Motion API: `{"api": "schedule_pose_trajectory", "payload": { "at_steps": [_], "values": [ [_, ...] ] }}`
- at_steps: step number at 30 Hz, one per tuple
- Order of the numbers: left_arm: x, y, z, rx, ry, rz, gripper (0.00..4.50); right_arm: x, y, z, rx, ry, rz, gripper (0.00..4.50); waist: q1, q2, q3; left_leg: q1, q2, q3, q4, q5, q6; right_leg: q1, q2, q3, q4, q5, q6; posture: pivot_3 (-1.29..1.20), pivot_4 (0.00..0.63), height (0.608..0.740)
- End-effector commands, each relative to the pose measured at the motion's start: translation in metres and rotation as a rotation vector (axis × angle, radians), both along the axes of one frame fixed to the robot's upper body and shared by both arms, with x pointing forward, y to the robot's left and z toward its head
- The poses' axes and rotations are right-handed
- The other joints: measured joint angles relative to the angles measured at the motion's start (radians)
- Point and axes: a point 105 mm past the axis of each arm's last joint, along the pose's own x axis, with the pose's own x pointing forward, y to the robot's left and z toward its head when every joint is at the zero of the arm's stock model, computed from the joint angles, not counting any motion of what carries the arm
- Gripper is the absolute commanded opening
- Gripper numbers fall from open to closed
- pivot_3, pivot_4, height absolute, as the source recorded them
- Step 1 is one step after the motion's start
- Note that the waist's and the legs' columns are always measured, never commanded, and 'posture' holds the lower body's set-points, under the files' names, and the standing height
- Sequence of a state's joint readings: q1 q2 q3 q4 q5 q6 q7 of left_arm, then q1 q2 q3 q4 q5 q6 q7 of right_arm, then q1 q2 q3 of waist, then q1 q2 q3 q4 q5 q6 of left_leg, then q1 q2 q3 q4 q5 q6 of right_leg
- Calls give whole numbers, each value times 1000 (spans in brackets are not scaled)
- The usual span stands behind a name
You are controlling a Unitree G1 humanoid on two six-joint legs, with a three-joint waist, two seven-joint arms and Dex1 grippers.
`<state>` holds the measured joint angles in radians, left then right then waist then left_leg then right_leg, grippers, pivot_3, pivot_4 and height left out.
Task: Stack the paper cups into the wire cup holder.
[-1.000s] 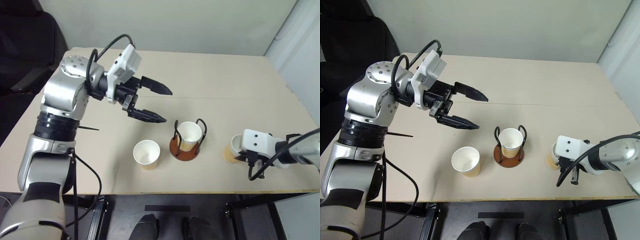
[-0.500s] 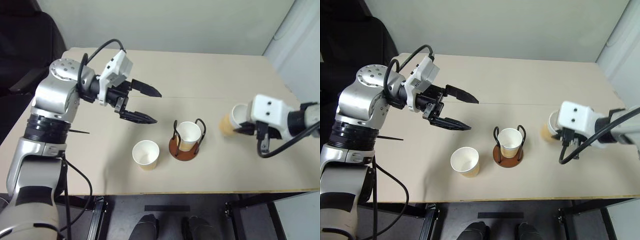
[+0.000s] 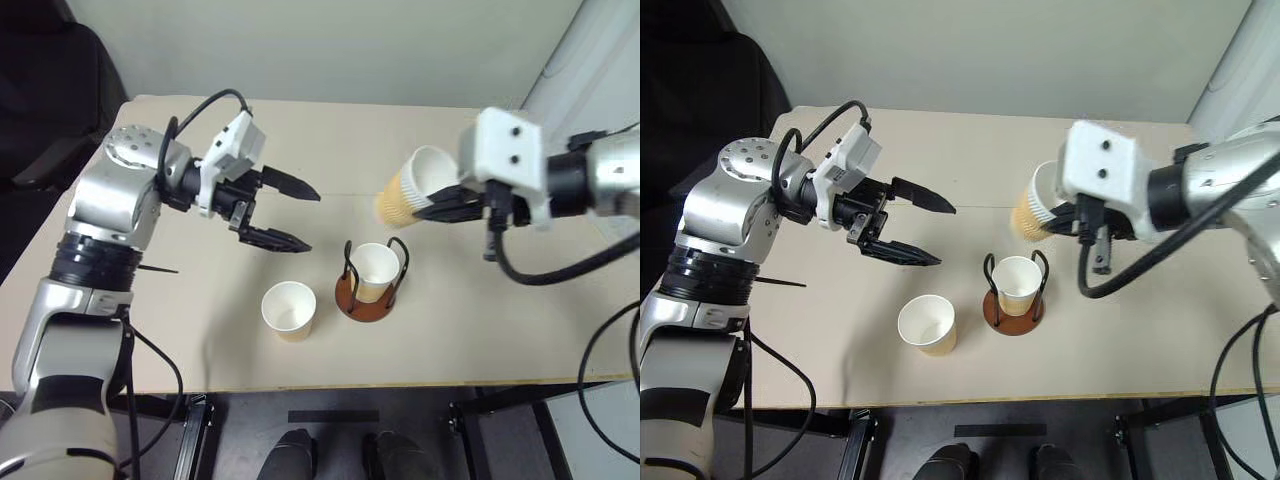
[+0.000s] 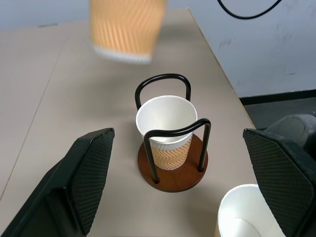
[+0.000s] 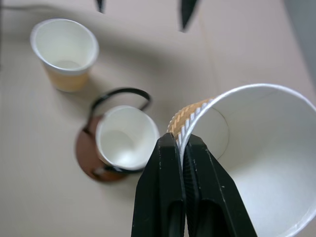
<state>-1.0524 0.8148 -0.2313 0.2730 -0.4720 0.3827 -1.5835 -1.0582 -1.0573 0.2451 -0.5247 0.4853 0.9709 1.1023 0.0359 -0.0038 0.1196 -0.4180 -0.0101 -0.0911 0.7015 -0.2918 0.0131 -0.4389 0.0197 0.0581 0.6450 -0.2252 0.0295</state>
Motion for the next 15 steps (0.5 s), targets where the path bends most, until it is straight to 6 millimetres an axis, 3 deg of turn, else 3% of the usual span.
{"api": "schedule_pose_trajectory", "payload": {
  "at_steps": [1, 15],
  "values": [
    [-7, 2, 4, 18, -27, -38, 4500, 0, 5, 7, -23, -38, 29, 30, 0, 0, 0, 0, 0, 0, 0, 0, 0, 0, 0, 0, 0, 0, 0, 0, 150, 740],
    [-6, 12, 4, 49, -43, -7, 4500, -1, 16, -15, -109, 23, 118, 30, -4, 0, 0, -1, 0, 0, -1, 0, 0, -1, 0, 0, 0, 0, 0, 0, 150, 740]
  ]
}}
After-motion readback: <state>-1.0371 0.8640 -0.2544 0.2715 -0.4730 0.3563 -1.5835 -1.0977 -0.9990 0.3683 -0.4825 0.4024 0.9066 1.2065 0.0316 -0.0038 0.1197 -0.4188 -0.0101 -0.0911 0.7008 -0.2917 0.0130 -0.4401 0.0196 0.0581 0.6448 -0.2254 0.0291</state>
